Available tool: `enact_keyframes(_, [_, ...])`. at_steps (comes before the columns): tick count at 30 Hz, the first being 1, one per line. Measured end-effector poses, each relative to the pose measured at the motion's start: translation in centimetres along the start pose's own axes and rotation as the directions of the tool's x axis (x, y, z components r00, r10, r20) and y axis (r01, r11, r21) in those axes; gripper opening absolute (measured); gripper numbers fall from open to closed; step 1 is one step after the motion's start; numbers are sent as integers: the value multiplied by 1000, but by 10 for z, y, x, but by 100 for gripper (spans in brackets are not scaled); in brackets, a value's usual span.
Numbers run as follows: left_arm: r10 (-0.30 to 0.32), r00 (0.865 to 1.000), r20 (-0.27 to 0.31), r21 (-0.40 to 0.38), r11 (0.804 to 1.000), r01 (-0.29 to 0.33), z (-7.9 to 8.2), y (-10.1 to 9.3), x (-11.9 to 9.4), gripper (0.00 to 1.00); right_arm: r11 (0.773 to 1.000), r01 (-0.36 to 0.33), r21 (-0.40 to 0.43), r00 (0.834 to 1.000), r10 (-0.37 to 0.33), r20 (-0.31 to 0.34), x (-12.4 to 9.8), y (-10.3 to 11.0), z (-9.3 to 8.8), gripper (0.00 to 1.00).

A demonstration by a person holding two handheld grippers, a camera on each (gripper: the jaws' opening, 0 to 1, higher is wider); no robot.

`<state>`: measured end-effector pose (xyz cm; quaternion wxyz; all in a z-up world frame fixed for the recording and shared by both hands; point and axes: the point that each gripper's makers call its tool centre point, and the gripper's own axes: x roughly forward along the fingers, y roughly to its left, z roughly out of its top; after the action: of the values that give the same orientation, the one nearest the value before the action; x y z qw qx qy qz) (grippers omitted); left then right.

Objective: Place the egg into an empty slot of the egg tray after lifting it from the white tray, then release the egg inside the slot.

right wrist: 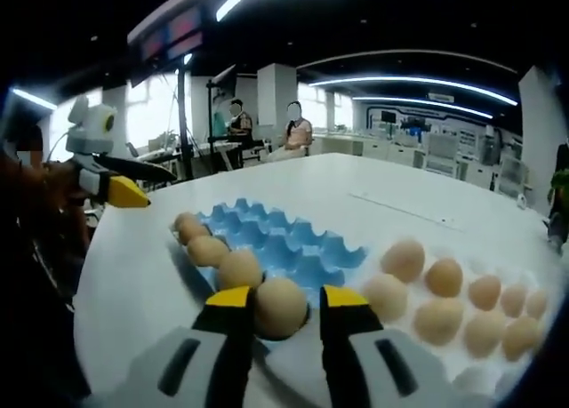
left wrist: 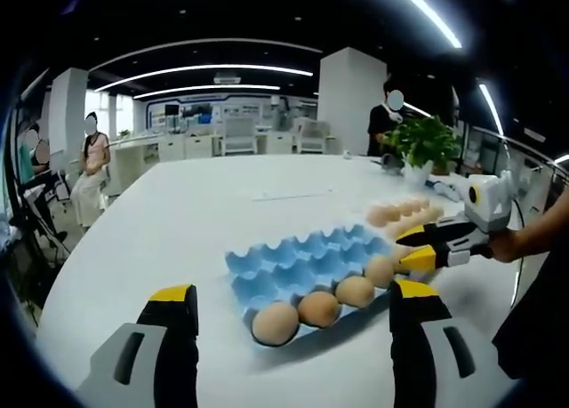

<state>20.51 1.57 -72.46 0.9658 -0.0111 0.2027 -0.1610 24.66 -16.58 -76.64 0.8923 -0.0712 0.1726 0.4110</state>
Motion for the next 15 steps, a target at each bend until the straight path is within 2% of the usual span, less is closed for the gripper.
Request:
enact_keyframes(4, [-2, 1000, 4, -4, 1000, 2, 1, 0, 1, 90, 1000, 22, 18, 1000, -22, 22, -6, -7, 8, 28])
enact_keyframes(8, [-3, 1000, -11, 10, 1000, 3, -1, -1, 3, 89, 990, 142, 12, 988, -142, 61, -14, -40, 22, 28])
enact_keyframes(10, [-8, 1000, -7, 5, 1000, 8, 0, -2, 3, 89, 985, 169, 23, 984, -170, 55, -14, -49, 21, 28])
enact_keyframes(13, [-9, 1000, -2, 8, 1000, 9, 2, -2, 4, 89, 972, 220, 86, 975, -222, 25, -12, -71, 14, 28])
enact_keyframes(15, [-8, 1000, -3, 7, 1000, 8, 2, -2, 4, 89, 968, 236, 83, 971, -238, 16, -11, -77, 12, 28])
